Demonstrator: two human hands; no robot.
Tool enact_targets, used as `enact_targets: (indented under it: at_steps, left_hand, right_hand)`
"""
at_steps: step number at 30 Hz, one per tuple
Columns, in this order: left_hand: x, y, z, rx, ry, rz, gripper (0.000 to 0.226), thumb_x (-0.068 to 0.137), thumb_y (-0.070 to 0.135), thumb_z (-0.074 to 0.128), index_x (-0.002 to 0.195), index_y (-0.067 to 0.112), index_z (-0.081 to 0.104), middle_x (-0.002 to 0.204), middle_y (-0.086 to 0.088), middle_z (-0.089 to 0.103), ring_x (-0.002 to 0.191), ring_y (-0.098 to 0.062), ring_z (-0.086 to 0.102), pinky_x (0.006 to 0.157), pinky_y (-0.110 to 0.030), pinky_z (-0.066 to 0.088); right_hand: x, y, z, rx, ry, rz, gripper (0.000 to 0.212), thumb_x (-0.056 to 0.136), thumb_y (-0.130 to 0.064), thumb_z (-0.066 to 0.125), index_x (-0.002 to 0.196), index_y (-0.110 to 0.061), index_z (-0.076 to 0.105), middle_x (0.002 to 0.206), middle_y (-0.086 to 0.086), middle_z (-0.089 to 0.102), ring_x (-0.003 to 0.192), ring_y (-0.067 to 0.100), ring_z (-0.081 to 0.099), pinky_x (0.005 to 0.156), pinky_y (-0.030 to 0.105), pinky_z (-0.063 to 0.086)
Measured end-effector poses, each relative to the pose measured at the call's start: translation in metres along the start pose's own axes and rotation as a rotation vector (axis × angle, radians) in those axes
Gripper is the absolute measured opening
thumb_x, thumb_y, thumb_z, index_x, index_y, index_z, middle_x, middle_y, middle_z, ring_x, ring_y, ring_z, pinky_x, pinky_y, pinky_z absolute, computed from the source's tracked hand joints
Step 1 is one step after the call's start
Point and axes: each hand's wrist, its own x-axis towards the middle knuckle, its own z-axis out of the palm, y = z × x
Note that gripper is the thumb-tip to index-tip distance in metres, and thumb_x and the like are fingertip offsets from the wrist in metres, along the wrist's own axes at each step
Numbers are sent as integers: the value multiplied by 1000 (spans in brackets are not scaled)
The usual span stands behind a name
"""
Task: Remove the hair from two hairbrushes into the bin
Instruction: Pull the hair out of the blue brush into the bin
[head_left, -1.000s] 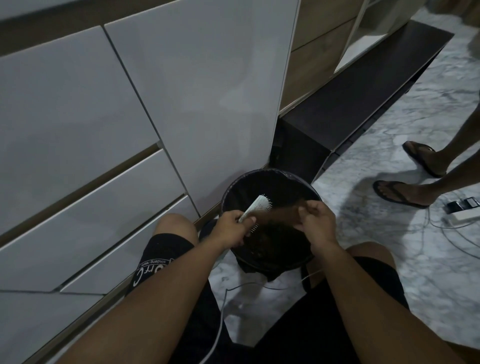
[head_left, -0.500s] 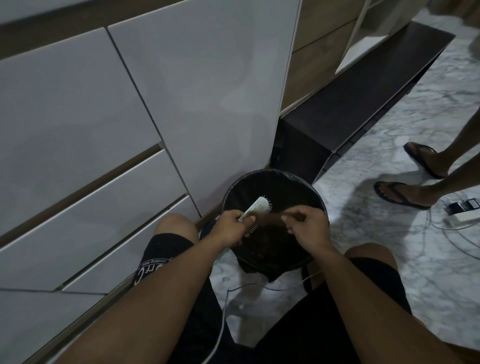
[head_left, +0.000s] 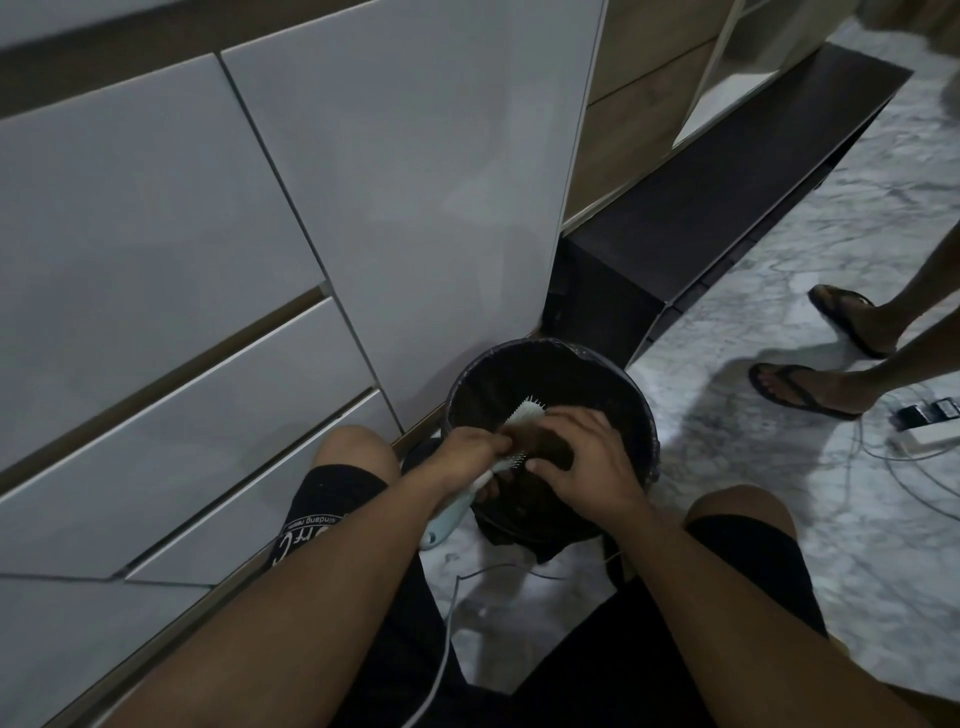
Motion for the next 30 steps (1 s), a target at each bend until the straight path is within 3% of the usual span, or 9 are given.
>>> enact_targets:
  at_steps: [4, 6, 11, 15, 19, 23, 25, 30]
  left_hand:
    - [0, -5, -2, 46, -59, -3, 23, 93, 31, 56, 87, 15, 71, 74, -9, 73, 49, -16, 58, 46, -28, 44]
    - [1, -7, -3, 81, -43, 5, 23, 94, 32, 55, 89, 15, 70, 76, -10, 73, 46, -15, 57, 45, -28, 44]
    - [7, -9, -7, 112, 0, 29, 25, 95, 34, 55, 88, 13, 67, 78, -12, 72, 44, -15, 54, 42, -26, 40]
    - [9, -12, -5, 95, -27, 9, 27, 95, 36, 55, 88, 13, 68, 78, -11, 73, 46, -15, 56, 44, -27, 42]
    - [9, -13, -5, 89, -32, 11, 28, 94, 37, 55, 88, 13, 69, 78, -11, 73, 47, -15, 58, 47, -28, 44]
    - [7, -12, -4, 79, -40, 13, 27, 92, 37, 58, 89, 14, 71, 78, -11, 73, 50, -16, 59, 48, -29, 45]
    - [5, -11, -5, 70, -40, 16, 26, 93, 34, 59, 90, 11, 71, 79, -12, 73, 50, -16, 58, 47, -28, 45]
    - [0, -2, -3, -11, -5, -51, 23, 93, 20, 55, 81, 3, 65, 73, -17, 66, 47, -19, 53, 42, -27, 41]
  right_hand:
    - [1, 1, 7, -129, 70, -109, 17, 71, -19, 73, 88, -18, 77, 89, 1, 73, 87, 26, 62, 77, 35, 48]
    - [2, 5, 5, -181, 113, -67, 10, 73, -16, 69, 78, -20, 77, 79, 0, 72, 80, 26, 62, 73, 37, 48]
    - [4, 13, -8, -204, 113, 161, 16, 79, -12, 66, 82, -22, 77, 85, 0, 72, 87, 28, 61, 81, 38, 47]
    - [1, 13, -7, -90, 82, 182, 20, 78, -10, 68, 94, -19, 75, 97, 3, 69, 94, 28, 61, 85, 39, 50]
    - [-2, 4, -4, 91, -42, 116, 53, 70, -22, 77, 120, -24, 61, 117, -1, 60, 110, 19, 56, 97, 38, 45]
    - [-1, 0, 2, -28, -12, 8, 13, 77, -20, 73, 89, -18, 76, 93, 2, 71, 88, 23, 64, 82, 36, 51]
    - [0, 3, 0, -88, 51, 54, 5, 78, -18, 72, 76, -18, 76, 80, 2, 72, 78, 26, 65, 75, 34, 52]
    - [1, 12, -8, -4, 77, 304, 12, 84, -18, 68, 93, -16, 76, 96, 7, 72, 90, 27, 65, 83, 34, 50]
